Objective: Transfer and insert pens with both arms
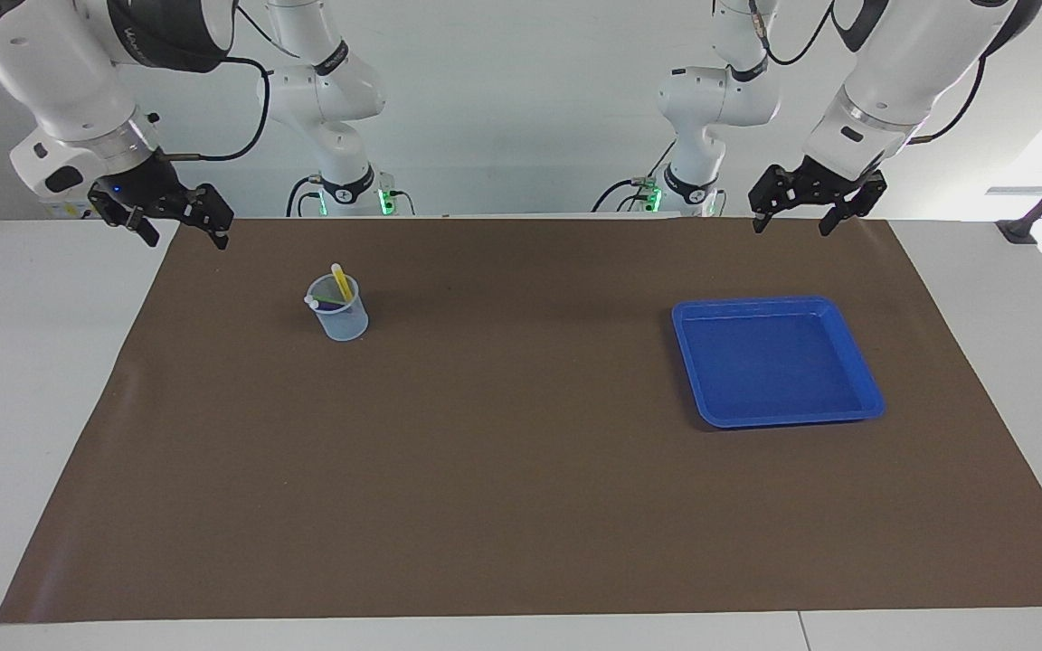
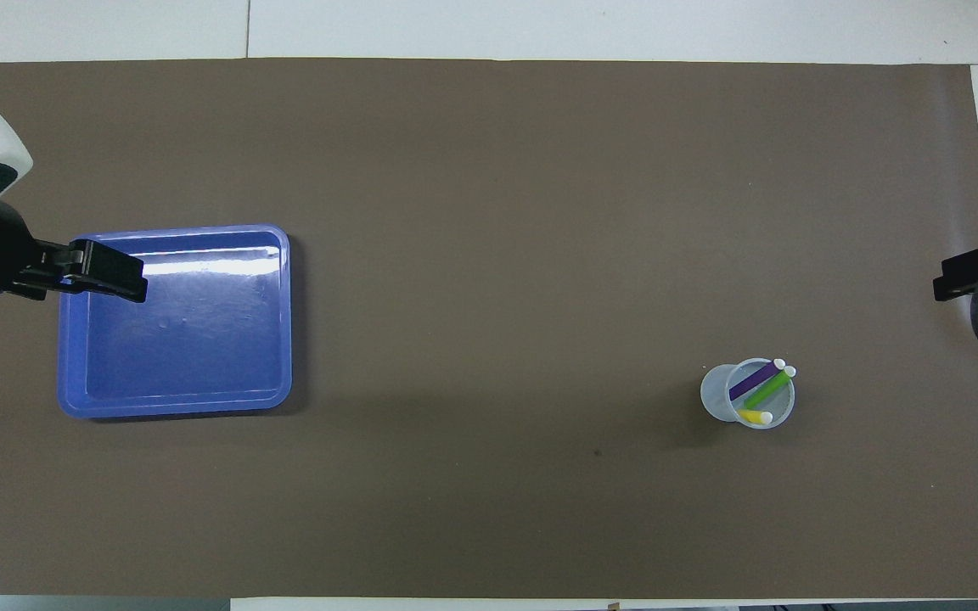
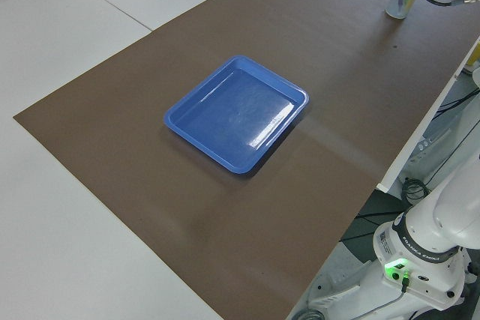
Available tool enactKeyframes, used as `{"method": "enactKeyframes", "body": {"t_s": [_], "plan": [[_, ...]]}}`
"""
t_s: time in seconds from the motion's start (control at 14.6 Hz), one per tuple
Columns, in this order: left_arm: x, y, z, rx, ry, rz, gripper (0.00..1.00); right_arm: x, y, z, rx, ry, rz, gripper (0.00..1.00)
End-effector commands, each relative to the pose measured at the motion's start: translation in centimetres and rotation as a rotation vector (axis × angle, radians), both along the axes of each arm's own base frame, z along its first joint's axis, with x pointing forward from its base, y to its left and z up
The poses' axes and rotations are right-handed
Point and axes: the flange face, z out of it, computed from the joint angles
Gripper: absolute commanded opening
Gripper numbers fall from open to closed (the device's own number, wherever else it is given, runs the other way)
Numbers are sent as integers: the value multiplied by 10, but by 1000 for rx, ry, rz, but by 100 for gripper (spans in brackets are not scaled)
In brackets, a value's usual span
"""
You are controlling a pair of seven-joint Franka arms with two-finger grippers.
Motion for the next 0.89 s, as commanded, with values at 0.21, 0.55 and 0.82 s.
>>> {"method": "enactKeyframes", "body": {"t_s": [0.21,0.55,0.82], "plan": [[-5,0,-8,-3,-20,2,100,3,8,5,-11,-14,4,100],[-4,0,-8,-4,-21,1,100,3,9,6,-11,-12,3,100],[-4,0,-9,-4,-21,1,100,2,11,5,-10,-4,7,100]]}}
